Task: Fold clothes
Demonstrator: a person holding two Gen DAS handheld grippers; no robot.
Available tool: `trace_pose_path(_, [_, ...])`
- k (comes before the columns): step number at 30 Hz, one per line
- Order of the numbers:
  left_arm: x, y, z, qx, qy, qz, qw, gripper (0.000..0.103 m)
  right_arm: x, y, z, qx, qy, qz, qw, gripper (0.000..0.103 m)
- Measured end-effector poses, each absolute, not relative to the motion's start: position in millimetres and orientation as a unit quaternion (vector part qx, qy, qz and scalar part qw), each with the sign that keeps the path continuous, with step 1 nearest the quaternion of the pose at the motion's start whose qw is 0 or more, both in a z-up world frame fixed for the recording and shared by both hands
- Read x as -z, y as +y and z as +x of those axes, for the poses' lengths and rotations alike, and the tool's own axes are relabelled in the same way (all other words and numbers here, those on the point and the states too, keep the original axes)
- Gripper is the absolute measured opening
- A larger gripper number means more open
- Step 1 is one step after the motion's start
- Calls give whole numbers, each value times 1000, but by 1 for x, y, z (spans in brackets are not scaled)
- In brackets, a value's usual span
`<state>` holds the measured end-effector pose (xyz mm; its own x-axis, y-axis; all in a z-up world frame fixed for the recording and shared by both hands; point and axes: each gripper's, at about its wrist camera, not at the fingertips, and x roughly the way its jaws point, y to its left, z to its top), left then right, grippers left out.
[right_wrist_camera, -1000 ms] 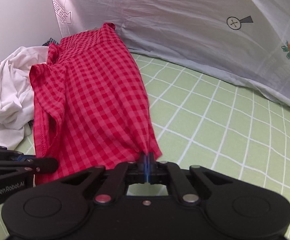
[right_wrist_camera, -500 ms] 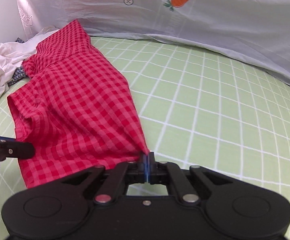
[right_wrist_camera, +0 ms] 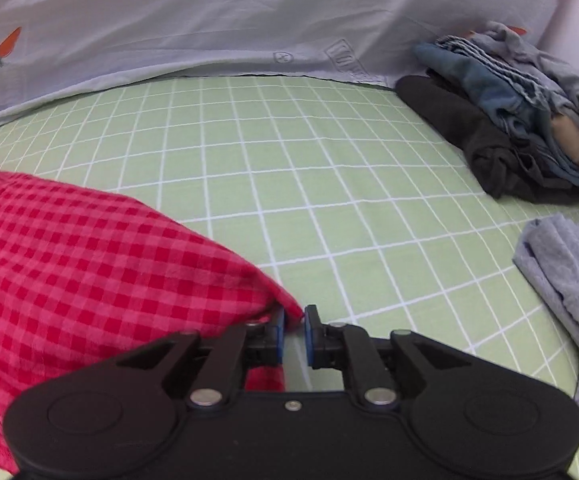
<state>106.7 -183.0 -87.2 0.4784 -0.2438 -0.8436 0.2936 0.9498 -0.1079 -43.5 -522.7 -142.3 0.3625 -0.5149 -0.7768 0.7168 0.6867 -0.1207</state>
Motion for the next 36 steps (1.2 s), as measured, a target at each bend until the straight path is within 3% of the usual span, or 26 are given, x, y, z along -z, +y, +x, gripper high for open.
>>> trace_pose_path(3, [86, -179, 114, 149, 488, 21, 860, 28, 142, -517, -59, 414, 396, 158, 804, 46])
trace_pose_path(7, [84, -173, 124, 140, 490, 16, 860, 42, 148, -493, -72, 431, 383, 201, 792, 49])
trace_pose_path(10, [88, -174, 136, 136, 495, 9, 858, 59, 150, -475, -77, 420, 389, 192, 797, 62])
trace_pose_path(14, [94, -189, 156, 155, 490, 9, 858, 65, 151, -461, -77, 399, 391, 193, 807, 64])
trace_pose_path(16, [97, -197, 167, 162, 488, 4, 858, 67, 150, -458, -70, 382, 395, 182, 815, 60])
trace_pose_path(20, [106, -213, 187, 163, 488, -1, 858, 67, 148, -458, -46, 359, 396, 158, 830, 38])
trace_pose_path(24, [118, -229, 202, 157, 491, 9, 857, 65, 149, -457, -15, 341, 392, 117, 846, 7])
trace_pose_path(26, [124, -234, 208, 159, 492, 12, 856, 61, 149, -456, 2, 342, 395, 93, 847, 7])
trace_pose_path(28, [130, -239, 213, 163, 497, 13, 852, 44, 150, -457, 17, 345, 396, 72, 848, 7])
trace_pose_path(36, [135, -269, 233, 154, 465, 41, 871, 23, 154, -483, 69, 335, 385, 38, 859, 7])
